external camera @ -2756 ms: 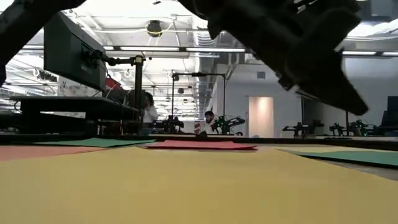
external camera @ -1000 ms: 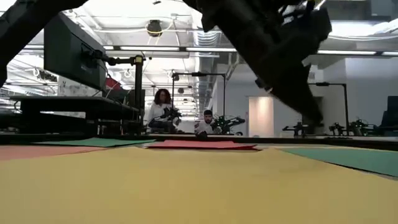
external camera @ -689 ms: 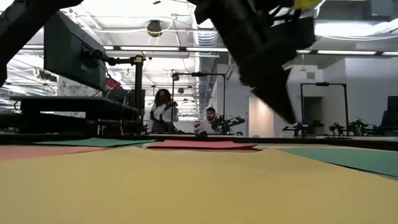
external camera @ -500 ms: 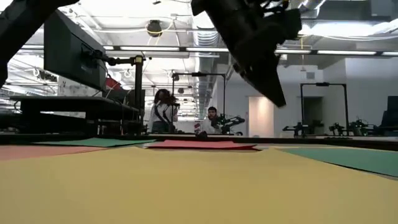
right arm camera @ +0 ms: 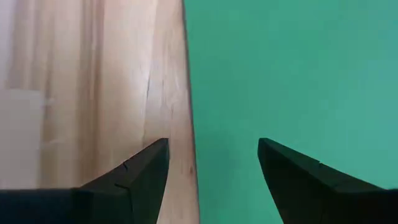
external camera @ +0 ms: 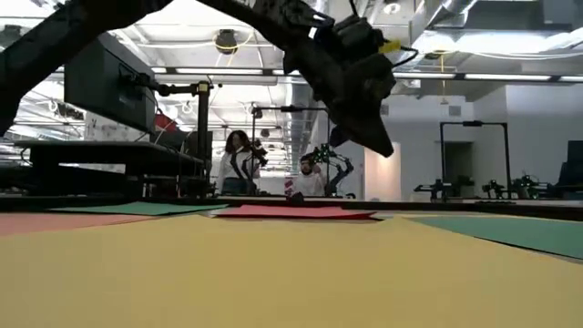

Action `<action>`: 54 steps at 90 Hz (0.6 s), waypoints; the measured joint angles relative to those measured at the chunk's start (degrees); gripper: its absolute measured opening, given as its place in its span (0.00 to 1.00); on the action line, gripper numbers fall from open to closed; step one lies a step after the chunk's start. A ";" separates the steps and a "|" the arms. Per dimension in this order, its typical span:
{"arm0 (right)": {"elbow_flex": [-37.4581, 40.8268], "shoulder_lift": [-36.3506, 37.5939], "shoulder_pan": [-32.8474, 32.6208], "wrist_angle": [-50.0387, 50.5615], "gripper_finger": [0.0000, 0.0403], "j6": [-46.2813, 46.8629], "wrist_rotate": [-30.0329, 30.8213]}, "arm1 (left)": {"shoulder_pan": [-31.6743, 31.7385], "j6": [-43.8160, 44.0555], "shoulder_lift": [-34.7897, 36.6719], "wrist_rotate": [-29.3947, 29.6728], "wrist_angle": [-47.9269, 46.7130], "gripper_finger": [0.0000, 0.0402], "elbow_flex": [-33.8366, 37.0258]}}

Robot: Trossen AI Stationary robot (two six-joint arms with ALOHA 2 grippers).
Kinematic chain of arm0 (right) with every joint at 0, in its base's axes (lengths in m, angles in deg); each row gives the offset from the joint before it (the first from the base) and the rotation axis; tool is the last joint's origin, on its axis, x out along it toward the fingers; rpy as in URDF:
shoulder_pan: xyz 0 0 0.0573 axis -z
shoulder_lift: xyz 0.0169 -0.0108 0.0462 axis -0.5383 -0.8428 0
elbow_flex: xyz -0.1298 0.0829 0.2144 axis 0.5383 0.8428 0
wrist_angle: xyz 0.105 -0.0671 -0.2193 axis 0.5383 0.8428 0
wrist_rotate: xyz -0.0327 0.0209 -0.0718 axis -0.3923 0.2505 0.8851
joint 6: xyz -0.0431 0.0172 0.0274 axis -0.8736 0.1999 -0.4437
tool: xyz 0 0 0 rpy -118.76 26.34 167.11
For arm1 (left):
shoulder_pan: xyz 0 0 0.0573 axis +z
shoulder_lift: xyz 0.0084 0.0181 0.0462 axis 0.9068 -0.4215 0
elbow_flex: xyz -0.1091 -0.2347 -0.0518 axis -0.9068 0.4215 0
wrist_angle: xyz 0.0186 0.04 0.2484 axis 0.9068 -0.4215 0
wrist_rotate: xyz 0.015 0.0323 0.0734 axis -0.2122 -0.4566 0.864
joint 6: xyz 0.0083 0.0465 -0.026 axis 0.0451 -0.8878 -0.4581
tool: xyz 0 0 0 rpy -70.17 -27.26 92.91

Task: Organize paper
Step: Stack the green paper on top of the green paper

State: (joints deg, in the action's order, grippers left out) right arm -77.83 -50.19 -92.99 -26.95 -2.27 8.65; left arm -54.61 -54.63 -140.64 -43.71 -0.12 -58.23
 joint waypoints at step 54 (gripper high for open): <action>-0.09 -2.29 1.29 2.76 0.58 -1.49 0.33 | -4.76 1.94 -0.15 0.39 12.58 0.00 6.46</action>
State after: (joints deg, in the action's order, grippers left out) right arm -77.92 -52.48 -91.70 -24.20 -3.76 8.98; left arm -59.38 -52.69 -140.79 -43.31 12.46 -51.77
